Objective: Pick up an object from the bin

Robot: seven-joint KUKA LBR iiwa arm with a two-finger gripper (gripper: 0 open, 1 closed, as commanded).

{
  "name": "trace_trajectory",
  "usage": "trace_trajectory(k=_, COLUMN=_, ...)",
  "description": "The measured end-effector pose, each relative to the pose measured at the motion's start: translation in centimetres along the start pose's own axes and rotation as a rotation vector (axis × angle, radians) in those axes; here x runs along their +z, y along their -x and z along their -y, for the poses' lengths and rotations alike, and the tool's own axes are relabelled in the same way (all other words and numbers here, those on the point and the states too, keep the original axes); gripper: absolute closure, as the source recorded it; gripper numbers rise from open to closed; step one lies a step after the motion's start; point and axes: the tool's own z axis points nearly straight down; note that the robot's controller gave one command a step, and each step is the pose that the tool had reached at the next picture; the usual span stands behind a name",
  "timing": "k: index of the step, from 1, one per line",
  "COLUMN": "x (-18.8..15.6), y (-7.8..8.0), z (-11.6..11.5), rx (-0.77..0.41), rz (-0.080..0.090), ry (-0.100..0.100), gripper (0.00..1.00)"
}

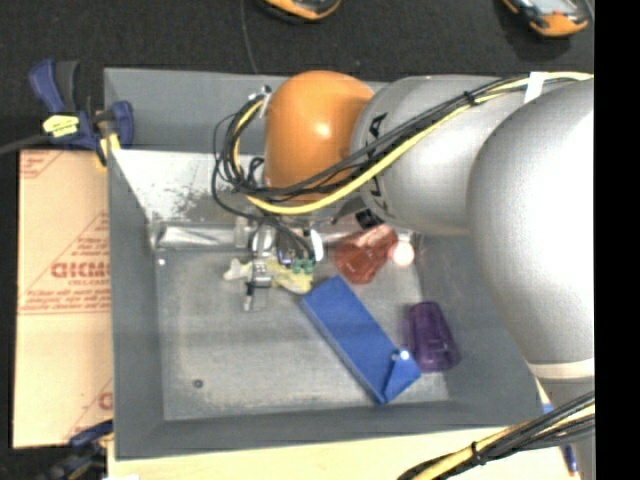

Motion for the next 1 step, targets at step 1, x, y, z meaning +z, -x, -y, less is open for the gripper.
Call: trace_trajectory(k=1, x=-0.48, y=0.2, z=0.04, rx=0.003, rz=0.008, ry=0.001, gripper=0.0)
